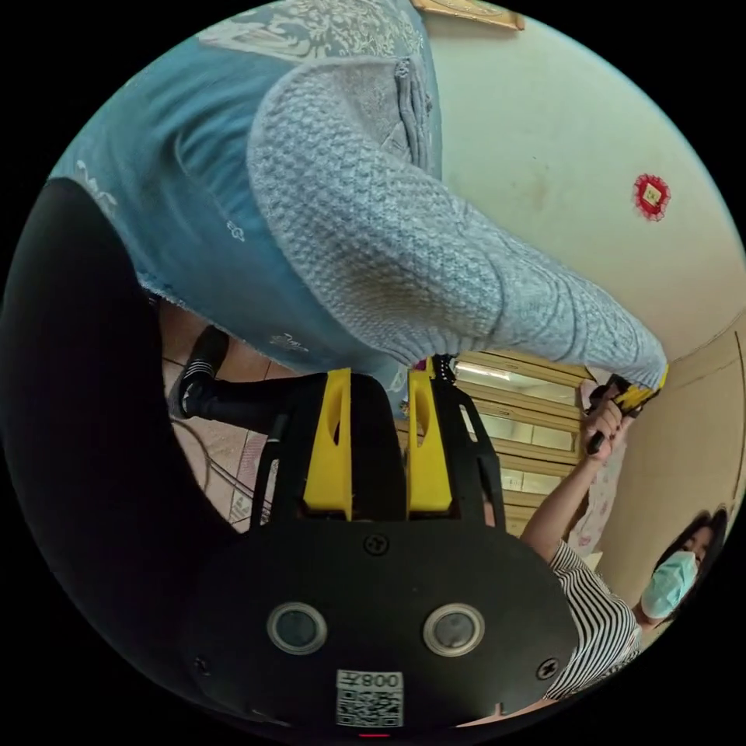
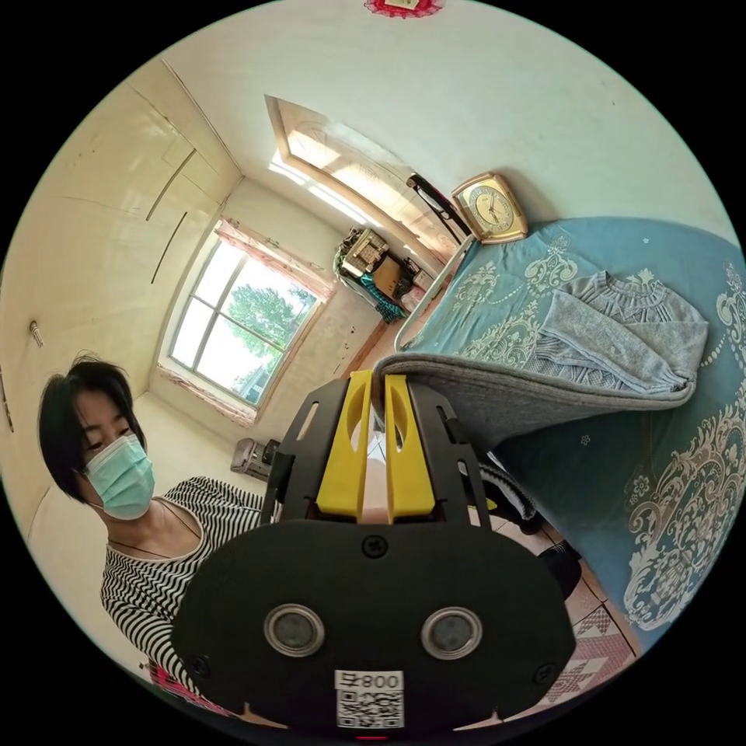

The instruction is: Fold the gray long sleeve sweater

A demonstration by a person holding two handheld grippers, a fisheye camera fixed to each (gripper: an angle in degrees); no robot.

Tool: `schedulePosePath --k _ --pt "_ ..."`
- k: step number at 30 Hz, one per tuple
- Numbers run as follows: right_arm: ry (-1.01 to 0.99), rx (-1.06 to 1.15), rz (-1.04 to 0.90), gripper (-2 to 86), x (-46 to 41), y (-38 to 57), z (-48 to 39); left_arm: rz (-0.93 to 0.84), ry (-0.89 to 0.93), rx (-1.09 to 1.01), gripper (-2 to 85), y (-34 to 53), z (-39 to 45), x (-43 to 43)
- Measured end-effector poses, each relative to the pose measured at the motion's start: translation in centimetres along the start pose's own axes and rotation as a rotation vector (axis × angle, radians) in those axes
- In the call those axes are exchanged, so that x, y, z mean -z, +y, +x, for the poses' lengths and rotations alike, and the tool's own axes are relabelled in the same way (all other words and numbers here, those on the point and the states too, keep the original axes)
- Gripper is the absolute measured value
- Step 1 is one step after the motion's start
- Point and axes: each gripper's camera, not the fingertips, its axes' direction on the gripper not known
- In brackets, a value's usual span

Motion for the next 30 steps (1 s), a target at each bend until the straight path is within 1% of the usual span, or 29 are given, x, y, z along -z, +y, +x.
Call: schedulePosePath --k 5,7,9,12,14,17,24,26,30 --pt "-0.017 -0.008 0.016 2.4 -1.5 0.4 1.6 0.033 0.121 0.025 11.3 0.5 -1.8 -2.0" --pt "-0.023 -0.011 0.019 2.4 -2.1 0.3 2.3 0.05 0.101 0.038 11.5 0.7 -2.4 -2.3" --pt "-0.029 -0.012 0.019 2.4 -2.8 0.2 2.9 0.074 0.126 0.049 11.5 0.8 -3.0 -2.6" --pt "-0.038 -0.017 0.016 2.5 -3.9 0.0 4.0 0.132 0.234 0.051 10.6 0.7 -3.8 -3.1" --pt "-0.042 -0.022 0.016 2.5 -4.8 -0.2 4.9 0.175 0.287 0.061 8.1 0.8 -4.6 -3.2" --pt "-0.05 -0.026 0.022 2.5 -5.8 -0.2 5.9 0.202 0.284 0.068 4.2 1.1 -5.1 -2.7" --pt "-0.067 -0.034 0.057 2.5 -7.5 0.3 8.0 0.164 0.311 0.036 2.2 3.0 -3.8 -1.1" --pt "-0.072 -0.032 0.065 2.5 -8.2 0.9 8.5 0.126 0.29 -0.001 2.0 4.1 -2.3 0.9" --pt "-0.081 -0.035 0.081 2.5 -9.0 2.8 9.1 0.123 0.26 -0.083 1.7 6.6 -0.2 6.0"
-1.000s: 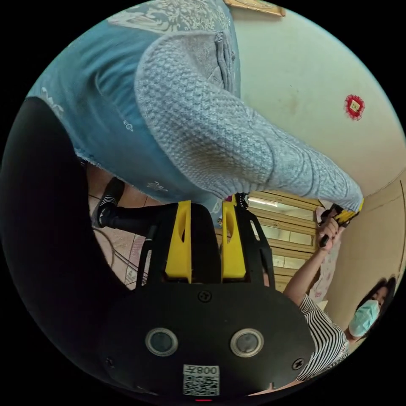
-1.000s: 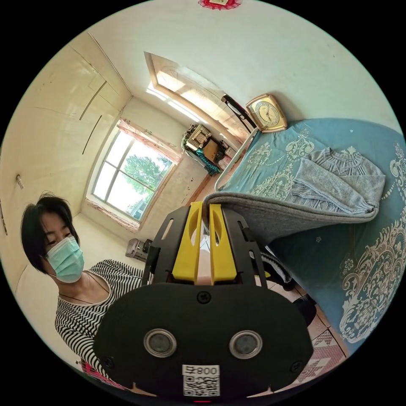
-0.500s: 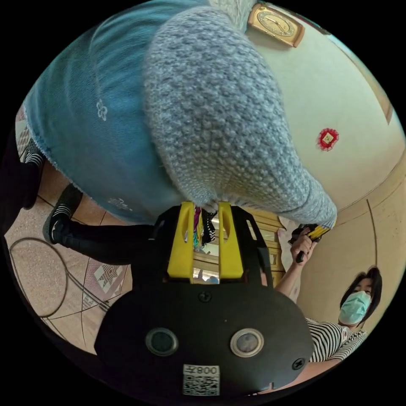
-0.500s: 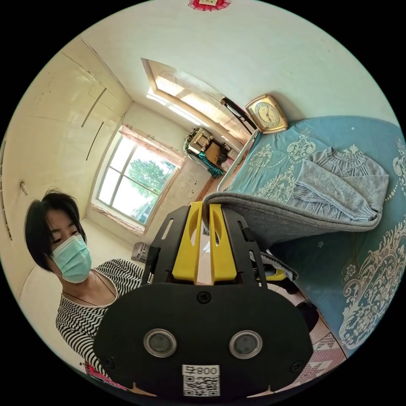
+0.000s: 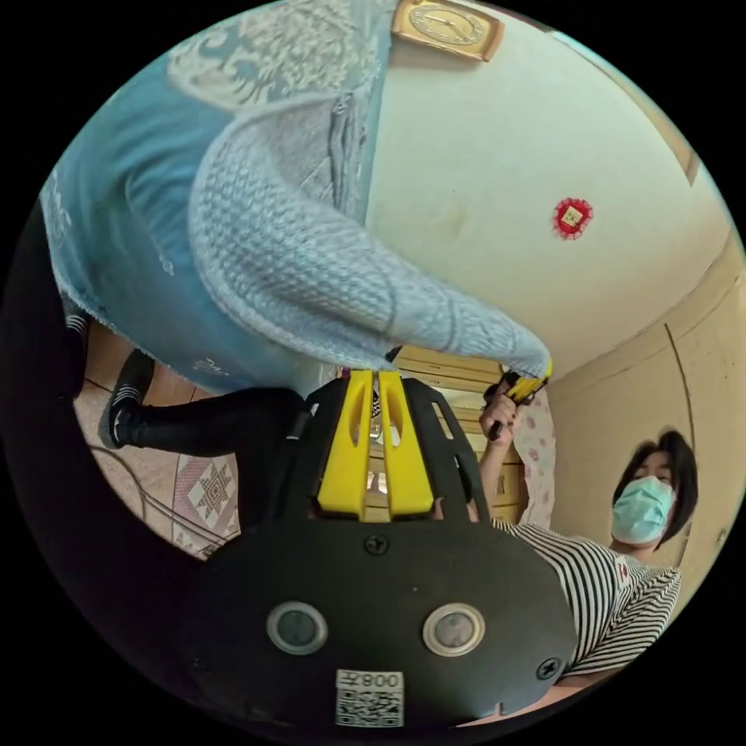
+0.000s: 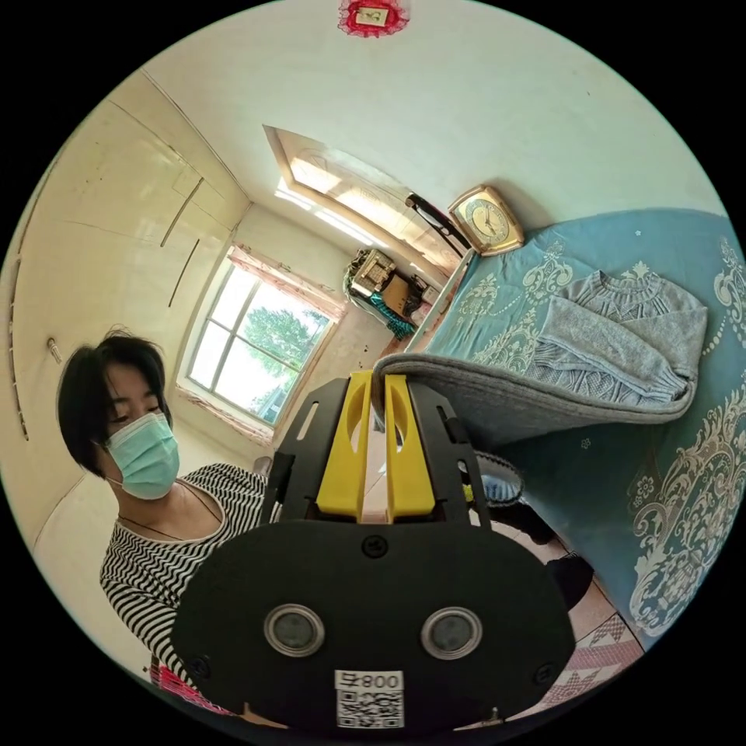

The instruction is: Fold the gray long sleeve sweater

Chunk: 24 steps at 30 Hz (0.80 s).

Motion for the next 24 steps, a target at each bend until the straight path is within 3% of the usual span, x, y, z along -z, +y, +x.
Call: schedulePosePath --k 11,17,24 --pt "0.1 -0.206 0.1 2.4 -0.2 16.6 2.2 0.082 -0.043 -0.176 0.9 5.3 6.9 14.3" --pt "0.114 -0.379 0.187 2.4 -1.0 25.8 5.8 0.088 -0.019 -0.23 0.6 6.5 8.9 16.2" --pt "0.093 -0.341 0.217 2.3 -2.7 28.7 5.3 0.045 0.032 -0.363 0.4 7.1 13.0 16.2"
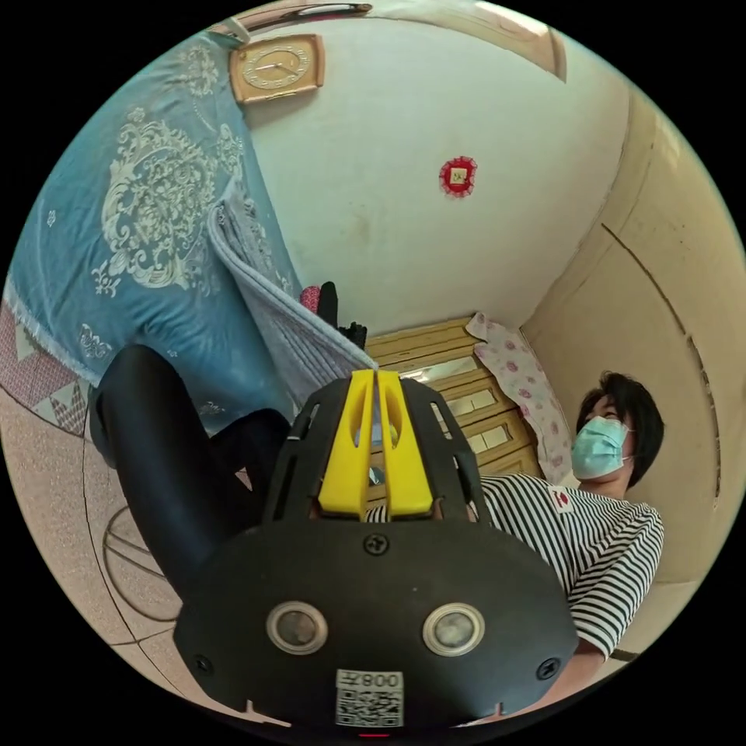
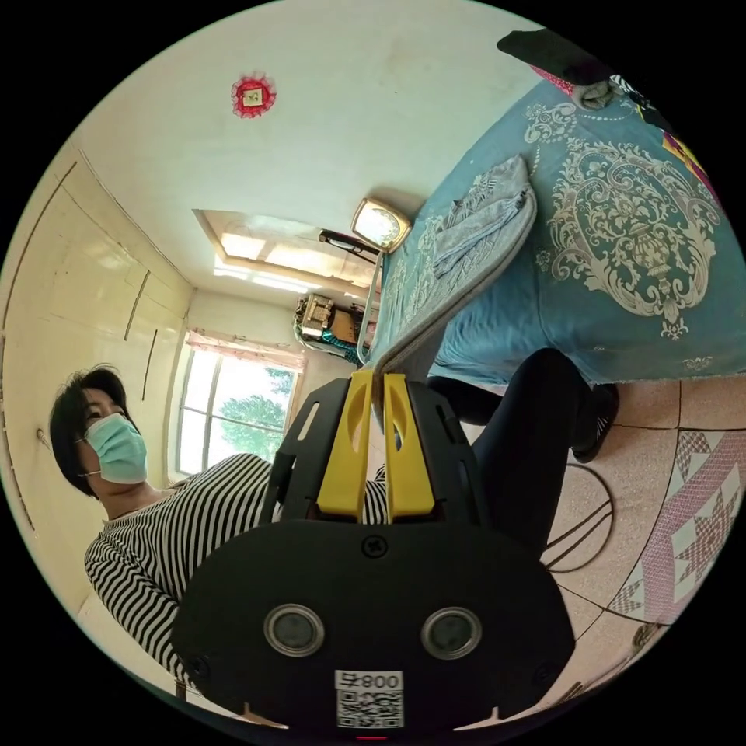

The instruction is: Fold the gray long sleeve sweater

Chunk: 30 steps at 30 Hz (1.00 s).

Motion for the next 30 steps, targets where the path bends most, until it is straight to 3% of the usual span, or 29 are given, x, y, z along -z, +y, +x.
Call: schedulePosePath --k 8,18,30 --pt "-0.037 0.108 0.007 2.1 0.6 2.4 -2.2 0.002 0.036 -0.121 0.4 -0.5 4.6 2.1" --pt "-0.075 -0.095 0.043 2.1 -1.1 3.7 4.3 0.053 -0.011 0.055 0.5 -1.1 1.3 3.9" --pt "-0.044 -0.18 0.02 2.2 -2.9 -8.2 4.3 0.07 -0.048 0.082 0.6 -13.6 -0.3 1.0"
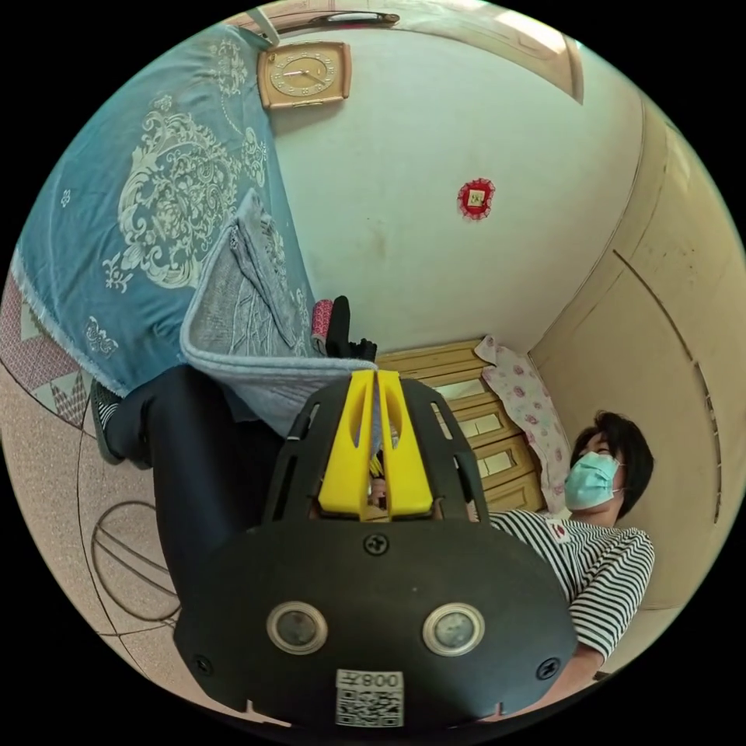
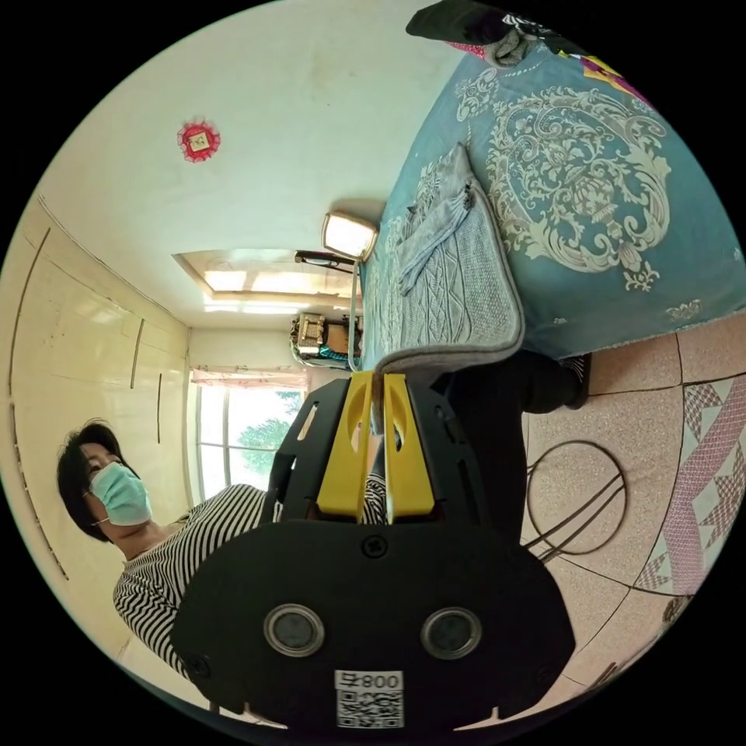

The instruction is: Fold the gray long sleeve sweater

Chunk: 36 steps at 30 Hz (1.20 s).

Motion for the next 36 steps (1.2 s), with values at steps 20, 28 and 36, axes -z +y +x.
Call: schedulePosePath --k 20,28,36 --pt "0.033 -0.316 -0.076 2.7 -6.3 -30.8 -0.1 -0.032 -0.249 0.176 0.8 -28.6 -8.3 -15.4" --pt "0.057 -0.307 0.01 3.3 -5.5 -34.5 -3.5 0.058 -0.314 0.225 1.2 -33.1 -10.8 -19.4" --pt "0.443 0.085 -0.169 5.6 -11.8 -33.7 -18.1 -0.275 -0.515 -0.065 3.2 -35.0 -4.9 -28.8"
